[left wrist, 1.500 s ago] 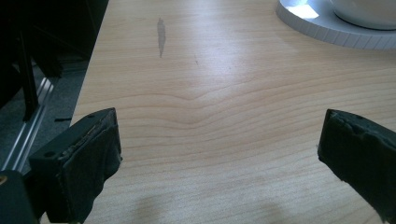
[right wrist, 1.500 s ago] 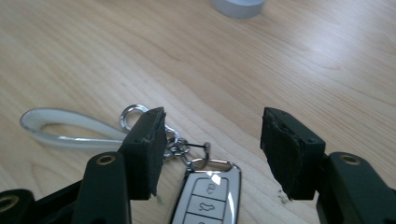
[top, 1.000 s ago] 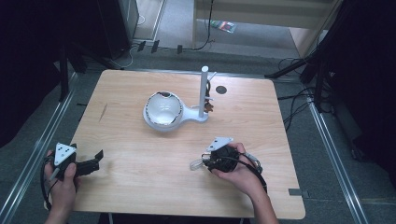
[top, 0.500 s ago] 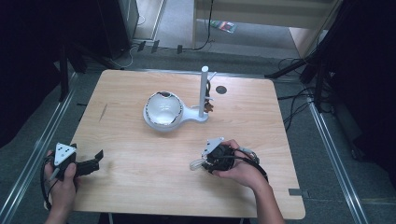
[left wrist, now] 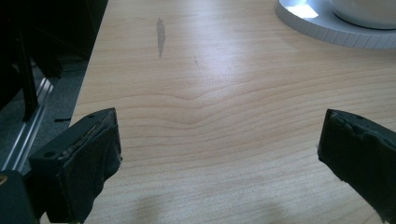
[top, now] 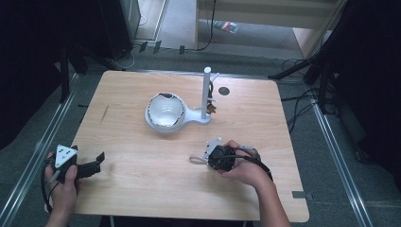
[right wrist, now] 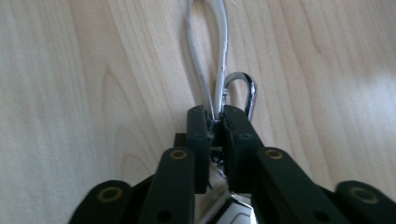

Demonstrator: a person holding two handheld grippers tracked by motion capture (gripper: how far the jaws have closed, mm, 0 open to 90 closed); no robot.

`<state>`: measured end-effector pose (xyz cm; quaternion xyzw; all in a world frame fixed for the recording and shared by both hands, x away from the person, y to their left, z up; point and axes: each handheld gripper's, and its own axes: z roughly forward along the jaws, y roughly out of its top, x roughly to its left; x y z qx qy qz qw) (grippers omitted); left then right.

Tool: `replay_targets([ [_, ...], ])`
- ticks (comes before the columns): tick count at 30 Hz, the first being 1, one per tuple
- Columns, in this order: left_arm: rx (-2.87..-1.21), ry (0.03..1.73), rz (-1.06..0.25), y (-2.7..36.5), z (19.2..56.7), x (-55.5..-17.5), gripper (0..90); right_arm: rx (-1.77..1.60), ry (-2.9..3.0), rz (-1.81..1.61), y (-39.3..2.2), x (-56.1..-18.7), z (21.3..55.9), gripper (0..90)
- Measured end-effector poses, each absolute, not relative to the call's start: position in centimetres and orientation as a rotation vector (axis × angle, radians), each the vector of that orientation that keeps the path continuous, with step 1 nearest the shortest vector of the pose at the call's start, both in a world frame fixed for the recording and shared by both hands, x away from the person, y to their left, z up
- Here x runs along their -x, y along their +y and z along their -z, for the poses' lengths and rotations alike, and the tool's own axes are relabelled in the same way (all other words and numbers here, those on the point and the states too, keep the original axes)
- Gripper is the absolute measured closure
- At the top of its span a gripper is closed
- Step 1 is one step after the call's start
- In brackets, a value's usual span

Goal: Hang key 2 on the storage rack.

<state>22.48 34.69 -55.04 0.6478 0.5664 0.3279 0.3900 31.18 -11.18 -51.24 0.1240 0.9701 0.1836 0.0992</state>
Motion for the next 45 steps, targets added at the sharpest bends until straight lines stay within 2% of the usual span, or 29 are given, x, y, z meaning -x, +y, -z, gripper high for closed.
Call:
replay_targets([
  [10,-1.647,1.44,-0.833,34.7,55.0,-22.5,0.0,-0.49,2.732,-0.729,-12.4,-30.7,50.9,83.8],
  [31,-1.646,1.441,-0.831,34.7,55.0,-22.5,0.0,-0.797,2.201,-1.173,-15.1,-31.4,46.6,83.9],
  [45,-1.647,1.439,-0.831,34.7,55.0,-22.5,0.0,-0.941,1.983,-1.25,-14.6,-32.9,46.1,83.9],
])
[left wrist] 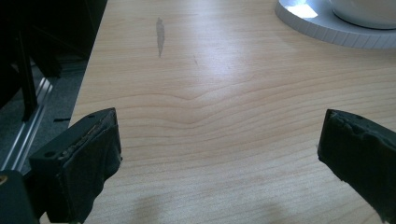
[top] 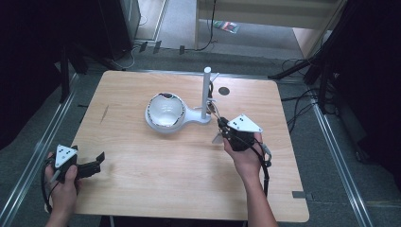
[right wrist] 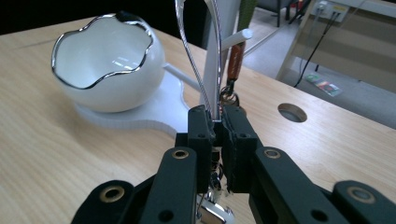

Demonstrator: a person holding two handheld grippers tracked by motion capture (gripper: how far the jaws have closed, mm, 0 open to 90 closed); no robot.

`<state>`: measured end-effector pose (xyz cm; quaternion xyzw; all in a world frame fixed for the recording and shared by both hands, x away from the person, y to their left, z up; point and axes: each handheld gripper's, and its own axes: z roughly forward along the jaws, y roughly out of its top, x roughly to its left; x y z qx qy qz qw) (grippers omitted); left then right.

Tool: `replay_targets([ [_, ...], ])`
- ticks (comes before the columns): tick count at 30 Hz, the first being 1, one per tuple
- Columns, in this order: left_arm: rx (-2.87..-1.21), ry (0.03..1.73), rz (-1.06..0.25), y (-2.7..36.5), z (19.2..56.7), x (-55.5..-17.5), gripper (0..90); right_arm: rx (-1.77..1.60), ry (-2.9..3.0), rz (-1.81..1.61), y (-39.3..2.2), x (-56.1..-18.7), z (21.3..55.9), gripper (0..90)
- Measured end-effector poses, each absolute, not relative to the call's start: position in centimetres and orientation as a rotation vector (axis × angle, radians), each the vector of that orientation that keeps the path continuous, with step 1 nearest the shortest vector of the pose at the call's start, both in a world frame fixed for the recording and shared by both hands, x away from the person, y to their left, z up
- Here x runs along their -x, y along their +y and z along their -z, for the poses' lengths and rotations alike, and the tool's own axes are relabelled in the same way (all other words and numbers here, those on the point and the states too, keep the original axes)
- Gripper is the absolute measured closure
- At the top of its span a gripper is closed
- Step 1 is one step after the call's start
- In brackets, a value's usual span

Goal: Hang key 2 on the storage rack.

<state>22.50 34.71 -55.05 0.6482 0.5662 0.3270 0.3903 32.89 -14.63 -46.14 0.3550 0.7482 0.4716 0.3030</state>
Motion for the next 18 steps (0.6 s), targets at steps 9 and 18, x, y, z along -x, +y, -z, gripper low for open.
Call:
replay_targets([
  [9,-1.647,1.438,-0.832,34.7,55.04,-22.49,0.0,-0.983,1.922,-1.257,-14.68,-33.45,45.92,83.9],
  [18,-1.647,1.438,-0.83,34.71,55.05,-22.5,0.0,-1.021,1.888,-1.272,-14.78,-33.81,46.06,83.9],
])
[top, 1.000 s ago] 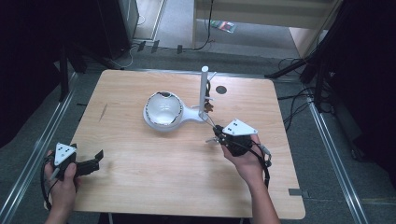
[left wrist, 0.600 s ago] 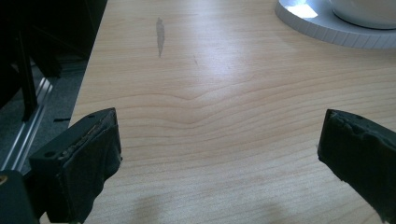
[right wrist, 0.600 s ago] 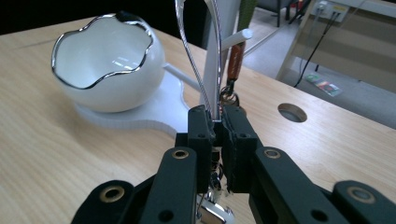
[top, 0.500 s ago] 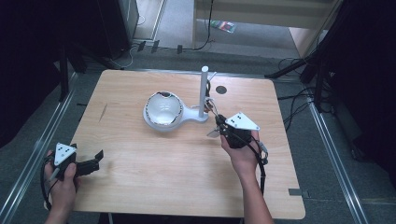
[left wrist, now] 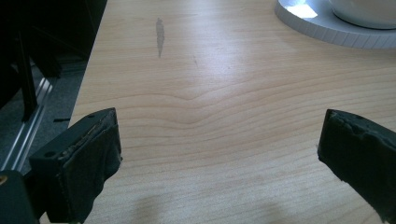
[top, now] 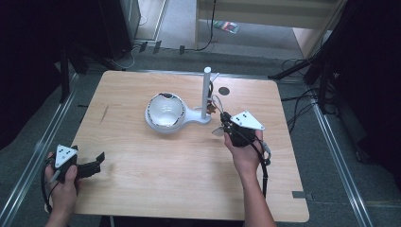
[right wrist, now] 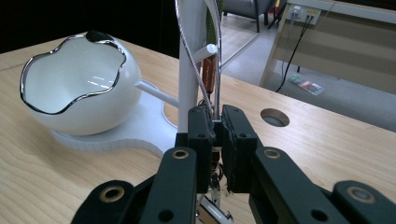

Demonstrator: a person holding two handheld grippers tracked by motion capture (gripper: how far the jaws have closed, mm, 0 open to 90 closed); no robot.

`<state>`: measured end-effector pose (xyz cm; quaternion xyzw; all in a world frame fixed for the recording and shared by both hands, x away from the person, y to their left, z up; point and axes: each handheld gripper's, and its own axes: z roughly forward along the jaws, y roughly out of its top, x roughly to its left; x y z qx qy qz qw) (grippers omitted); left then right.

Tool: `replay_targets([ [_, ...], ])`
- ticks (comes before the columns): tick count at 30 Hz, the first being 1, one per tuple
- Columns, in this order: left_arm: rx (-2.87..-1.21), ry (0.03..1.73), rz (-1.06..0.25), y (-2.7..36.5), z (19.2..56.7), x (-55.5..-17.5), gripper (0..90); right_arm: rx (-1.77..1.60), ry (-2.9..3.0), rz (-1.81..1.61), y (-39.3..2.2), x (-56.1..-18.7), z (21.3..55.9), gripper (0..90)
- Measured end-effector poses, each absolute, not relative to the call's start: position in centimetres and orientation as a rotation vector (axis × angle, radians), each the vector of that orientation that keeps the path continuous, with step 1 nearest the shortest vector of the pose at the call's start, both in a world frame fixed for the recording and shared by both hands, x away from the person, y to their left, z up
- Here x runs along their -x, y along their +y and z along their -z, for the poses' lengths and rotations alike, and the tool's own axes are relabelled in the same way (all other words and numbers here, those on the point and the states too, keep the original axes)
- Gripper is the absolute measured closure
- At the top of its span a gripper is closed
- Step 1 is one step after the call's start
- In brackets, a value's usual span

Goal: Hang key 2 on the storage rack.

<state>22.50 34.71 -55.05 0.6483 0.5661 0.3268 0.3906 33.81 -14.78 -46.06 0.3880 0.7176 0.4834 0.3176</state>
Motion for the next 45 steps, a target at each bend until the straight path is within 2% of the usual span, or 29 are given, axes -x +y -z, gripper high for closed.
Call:
replay_targets([
  [33,-1.647,1.44,-0.827,34.7,55.0,-22.5,0.0,-1.092,1.851,-1.314,-14.3,-35.1,47.0,83.9],
  [45,-1.647,1.438,-0.829,34.7,55.1,-22.6,0.0,-1.133,1.899,-1.286,-13.5,-36.2,48.4,83.8],
])
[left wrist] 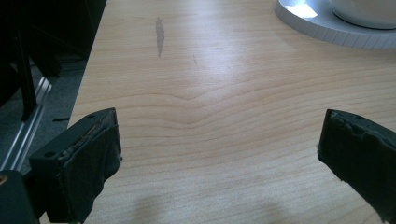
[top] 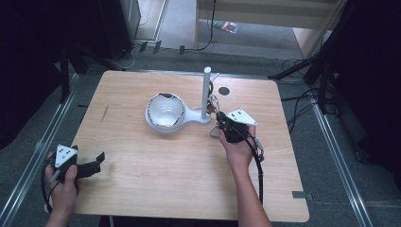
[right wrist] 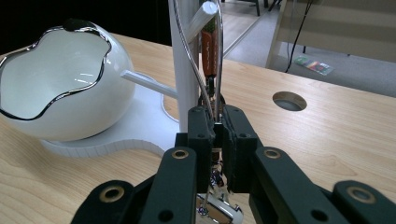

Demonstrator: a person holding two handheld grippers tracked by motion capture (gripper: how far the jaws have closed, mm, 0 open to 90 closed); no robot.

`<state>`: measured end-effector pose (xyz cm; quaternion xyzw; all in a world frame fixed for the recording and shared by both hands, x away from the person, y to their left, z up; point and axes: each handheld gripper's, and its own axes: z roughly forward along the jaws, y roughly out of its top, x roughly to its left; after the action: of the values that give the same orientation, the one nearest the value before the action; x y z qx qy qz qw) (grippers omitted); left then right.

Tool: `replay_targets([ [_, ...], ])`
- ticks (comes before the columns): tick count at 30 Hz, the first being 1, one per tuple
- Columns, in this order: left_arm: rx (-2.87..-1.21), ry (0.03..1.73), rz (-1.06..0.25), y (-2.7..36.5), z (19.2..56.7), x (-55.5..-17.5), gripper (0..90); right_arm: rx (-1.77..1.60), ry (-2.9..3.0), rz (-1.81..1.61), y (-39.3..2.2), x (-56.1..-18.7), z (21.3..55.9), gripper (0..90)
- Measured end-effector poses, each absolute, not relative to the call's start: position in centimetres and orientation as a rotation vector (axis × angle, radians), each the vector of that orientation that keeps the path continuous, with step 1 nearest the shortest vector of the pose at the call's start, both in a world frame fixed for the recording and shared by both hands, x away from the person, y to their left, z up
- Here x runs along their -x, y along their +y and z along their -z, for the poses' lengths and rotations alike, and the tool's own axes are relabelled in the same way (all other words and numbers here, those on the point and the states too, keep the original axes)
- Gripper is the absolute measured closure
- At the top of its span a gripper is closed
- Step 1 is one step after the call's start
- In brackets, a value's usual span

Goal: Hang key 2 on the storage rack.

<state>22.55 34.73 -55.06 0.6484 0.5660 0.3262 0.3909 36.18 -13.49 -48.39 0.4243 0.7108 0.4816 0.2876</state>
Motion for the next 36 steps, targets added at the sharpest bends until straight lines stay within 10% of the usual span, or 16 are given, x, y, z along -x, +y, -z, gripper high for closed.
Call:
replay_targets([
  [12,-1.645,1.437,-0.827,34.8,55.1,-22.5,0.0,-1.15,1.929,-1.257,-12.5,-37.6,49.5,83.0],
  [17,-1.646,1.436,-0.826,34.8,55.0,-22.5,0.0,-1.144,1.903,-1.264,-12.7,-37.6,49.4,57.1],
  [36,-1.651,1.436,-0.827,34.6,55.1,-22.6,0.0,-1.198,1.861,-1.254,-17.0,-35.5,48.6,30.0],
])
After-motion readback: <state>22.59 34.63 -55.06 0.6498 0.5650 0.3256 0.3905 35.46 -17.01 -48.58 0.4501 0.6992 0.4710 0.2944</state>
